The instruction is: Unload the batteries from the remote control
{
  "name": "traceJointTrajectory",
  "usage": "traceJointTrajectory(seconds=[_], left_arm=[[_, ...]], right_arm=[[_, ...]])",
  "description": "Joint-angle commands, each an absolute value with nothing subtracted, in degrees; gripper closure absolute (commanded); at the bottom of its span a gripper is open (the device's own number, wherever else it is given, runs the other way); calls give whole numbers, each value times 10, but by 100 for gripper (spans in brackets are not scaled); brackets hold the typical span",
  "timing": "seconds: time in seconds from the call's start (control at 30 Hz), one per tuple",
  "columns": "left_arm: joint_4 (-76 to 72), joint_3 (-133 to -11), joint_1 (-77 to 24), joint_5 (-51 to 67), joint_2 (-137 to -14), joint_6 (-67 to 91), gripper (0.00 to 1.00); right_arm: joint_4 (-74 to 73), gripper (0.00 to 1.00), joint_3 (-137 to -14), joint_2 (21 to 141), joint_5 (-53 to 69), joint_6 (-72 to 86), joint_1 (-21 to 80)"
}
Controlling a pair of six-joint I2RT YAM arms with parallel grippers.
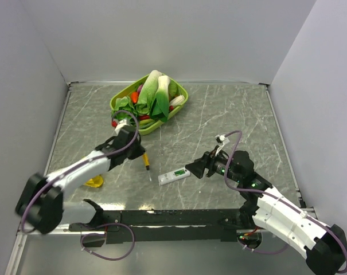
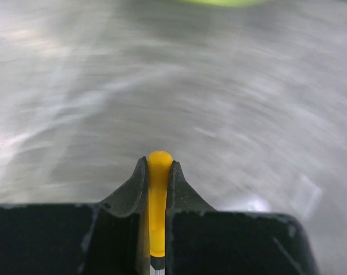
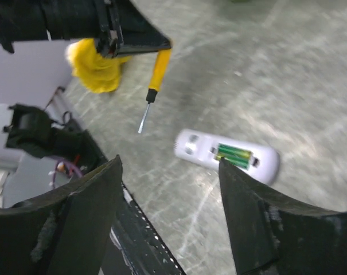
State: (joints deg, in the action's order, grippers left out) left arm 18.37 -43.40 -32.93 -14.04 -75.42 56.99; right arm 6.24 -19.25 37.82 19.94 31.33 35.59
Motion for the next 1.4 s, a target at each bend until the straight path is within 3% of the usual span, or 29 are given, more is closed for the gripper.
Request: traceJointTrajectory(seconds=[0.0, 0.13, 0.33, 0.67, 0.93, 0.97, 1.0, 1.07, 1.1, 1.13, 1.2, 1.37], left_arm=[[5, -407, -330, 111, -629, 404, 99], [-59, -396, -339, 227, -575, 380, 99], [-115, -385, -364, 280, -561, 390, 99], [-161, -377, -388, 311, -580, 406, 99], [-183, -368, -390, 325, -577, 432, 99], [-178, -369, -390, 329, -576, 432, 99], [-174, -373, -390, 328, -576, 432, 99], [-129, -387, -390, 306, -570, 427, 55], [-116, -388, -390, 288, -565, 427, 25], [-110, -389, -387, 278, -549, 428, 15], [-80, -402, -381, 265, -528, 429, 6], [-42, -422, -379, 328, -500, 401, 14]], right_arm=[[151, 18, -235, 404, 272, 285, 358], [221, 12, -238, 438, 321, 322, 357], [343, 14, -258, 524, 403, 413, 372], [328, 15, -330, 622, 294, 413, 465], [384, 54, -303, 633, 253, 450, 467], [384, 70, -301, 630, 251, 449, 467], [383, 78, -300, 627, 241, 450, 467], [385, 97, -288, 611, 228, 454, 467], [383, 98, -286, 605, 222, 458, 467], [375, 99, -284, 591, 208, 462, 465], [353, 100, -278, 569, 185, 457, 465], [342, 100, -242, 473, 101, 464, 465]])
